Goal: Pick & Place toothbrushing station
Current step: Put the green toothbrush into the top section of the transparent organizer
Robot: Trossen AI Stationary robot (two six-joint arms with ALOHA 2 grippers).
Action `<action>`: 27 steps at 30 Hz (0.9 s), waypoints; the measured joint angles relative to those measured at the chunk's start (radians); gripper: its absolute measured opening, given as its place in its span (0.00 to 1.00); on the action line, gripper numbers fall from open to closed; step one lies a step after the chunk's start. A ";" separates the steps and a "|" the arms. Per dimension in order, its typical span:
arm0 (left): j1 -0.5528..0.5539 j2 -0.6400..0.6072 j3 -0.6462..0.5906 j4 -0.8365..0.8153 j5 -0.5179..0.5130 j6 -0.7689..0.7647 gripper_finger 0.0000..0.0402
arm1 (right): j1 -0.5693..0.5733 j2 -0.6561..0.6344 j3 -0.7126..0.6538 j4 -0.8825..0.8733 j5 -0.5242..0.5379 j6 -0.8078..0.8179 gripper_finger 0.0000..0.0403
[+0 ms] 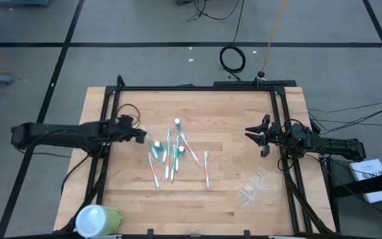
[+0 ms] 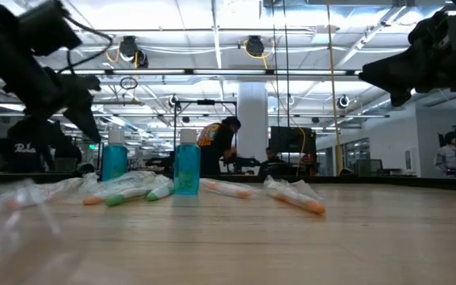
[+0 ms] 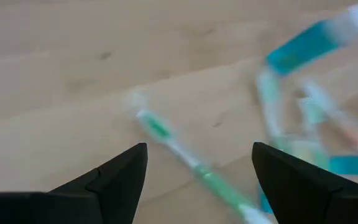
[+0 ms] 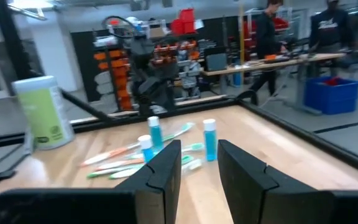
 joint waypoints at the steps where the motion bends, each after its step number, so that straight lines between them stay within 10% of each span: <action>1: 0.003 0.045 0.019 -0.024 -0.001 -0.023 0.74 | 0.000 0.000 0.000 0.000 0.014 -0.001 0.24; 19: 0.053 0.518 0.069 0.185 -0.090 -0.149 0.72 | 0.000 0.000 0.000 0.003 0.036 0.000 0.24; 27: 0.054 0.526 0.067 0.174 -0.127 -0.142 0.47 | 0.000 0.000 0.000 0.003 0.036 0.002 0.24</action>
